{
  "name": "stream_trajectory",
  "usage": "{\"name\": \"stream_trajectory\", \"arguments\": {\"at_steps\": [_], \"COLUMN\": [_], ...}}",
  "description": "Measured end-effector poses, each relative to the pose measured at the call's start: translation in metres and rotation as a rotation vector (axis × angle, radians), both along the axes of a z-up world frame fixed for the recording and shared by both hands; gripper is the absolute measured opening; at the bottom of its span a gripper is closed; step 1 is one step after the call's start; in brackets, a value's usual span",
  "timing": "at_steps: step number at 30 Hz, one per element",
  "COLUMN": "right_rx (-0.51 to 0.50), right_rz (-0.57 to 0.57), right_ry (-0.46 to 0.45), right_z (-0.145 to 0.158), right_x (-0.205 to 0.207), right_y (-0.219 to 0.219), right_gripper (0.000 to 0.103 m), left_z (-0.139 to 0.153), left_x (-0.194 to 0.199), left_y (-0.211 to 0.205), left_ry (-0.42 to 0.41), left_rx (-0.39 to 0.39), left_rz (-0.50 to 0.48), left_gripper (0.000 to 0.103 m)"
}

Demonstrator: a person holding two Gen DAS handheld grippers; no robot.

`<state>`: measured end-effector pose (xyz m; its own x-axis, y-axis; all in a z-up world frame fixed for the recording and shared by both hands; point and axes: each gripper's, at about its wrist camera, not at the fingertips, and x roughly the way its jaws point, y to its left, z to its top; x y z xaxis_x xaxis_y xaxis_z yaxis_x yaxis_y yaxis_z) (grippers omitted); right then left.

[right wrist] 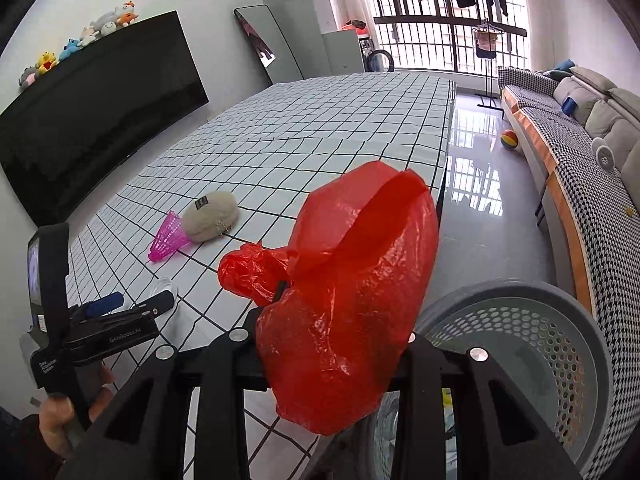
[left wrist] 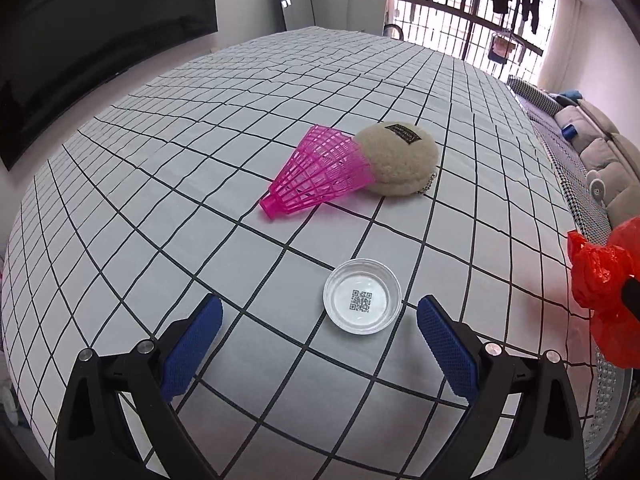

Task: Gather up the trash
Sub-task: 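Grasp the white round lid with the left gripper while the right gripper holds the bag, then carry the white lid and red bag over the grey basket with both grippers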

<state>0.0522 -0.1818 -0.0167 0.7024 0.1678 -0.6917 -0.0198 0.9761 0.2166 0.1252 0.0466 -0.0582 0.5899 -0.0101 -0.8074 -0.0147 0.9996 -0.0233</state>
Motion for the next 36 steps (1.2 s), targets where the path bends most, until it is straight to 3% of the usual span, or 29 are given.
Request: {"name": "stream_trajectory", "arguments": {"at_steps": [8,15,24,36], "right_rx": [0.022,0.014,0.000,-0.011], "right_rz": [-0.001,-0.008,-0.022,-0.072], "right_ry": [0.012,0.014,0.020,0.006], "right_z": [-0.002,0.001,0.002,0.010], "right_x": [0.001,-0.003,-0.012,-0.042], "right_y": [-0.006,-0.003,-0.002,-0.023], "right_gripper": [0.032,0.032,0.032,0.032], "left_z": [-0.004,0.001,0.012,0.044], "left_x": [0.009,0.002,-0.029,-0.069], "left_y": [-0.004,-0.010,-0.021,-0.069], "left_ry": [0.028,0.002,-0.028,-0.115], "left_rx": [0.002,-0.007,-0.032,-0.062], "left_rz": [-0.014,-0.064,-0.107,-0.251], "left_gripper": [0.079,0.039,0.039,0.039]}}
